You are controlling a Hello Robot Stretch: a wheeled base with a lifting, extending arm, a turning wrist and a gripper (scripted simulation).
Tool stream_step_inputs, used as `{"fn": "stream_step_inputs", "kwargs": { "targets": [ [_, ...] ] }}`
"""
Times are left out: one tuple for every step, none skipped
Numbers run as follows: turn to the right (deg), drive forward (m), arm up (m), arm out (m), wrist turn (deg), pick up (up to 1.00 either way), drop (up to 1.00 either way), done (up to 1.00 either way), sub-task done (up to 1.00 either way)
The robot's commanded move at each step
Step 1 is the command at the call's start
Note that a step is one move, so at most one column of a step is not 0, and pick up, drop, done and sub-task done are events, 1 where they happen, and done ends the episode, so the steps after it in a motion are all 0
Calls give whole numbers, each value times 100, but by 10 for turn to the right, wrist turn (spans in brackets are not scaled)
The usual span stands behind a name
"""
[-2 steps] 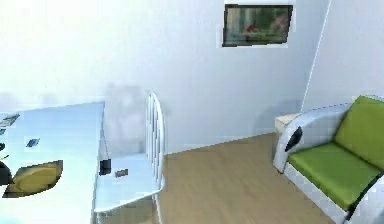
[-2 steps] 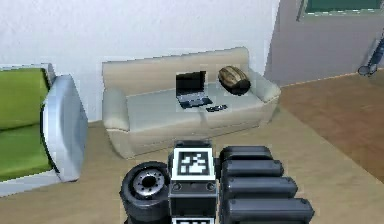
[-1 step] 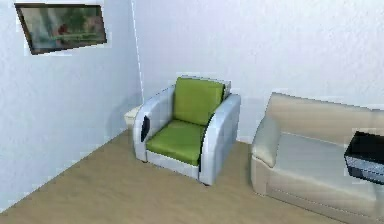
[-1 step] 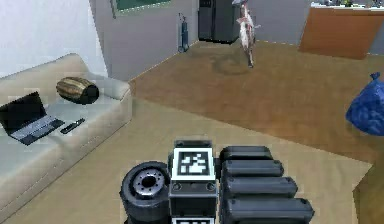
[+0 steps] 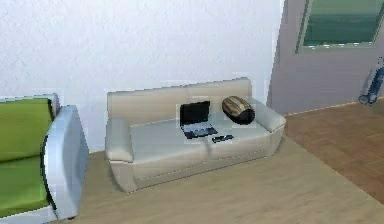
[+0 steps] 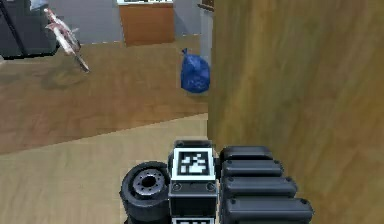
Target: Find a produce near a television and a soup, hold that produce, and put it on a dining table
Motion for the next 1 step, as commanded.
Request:
{"fn": "stream_step_inputs", "kwargs": {
  "targets": [
    [270,0,0,0,0,0,0,0,0]
  ]
}}
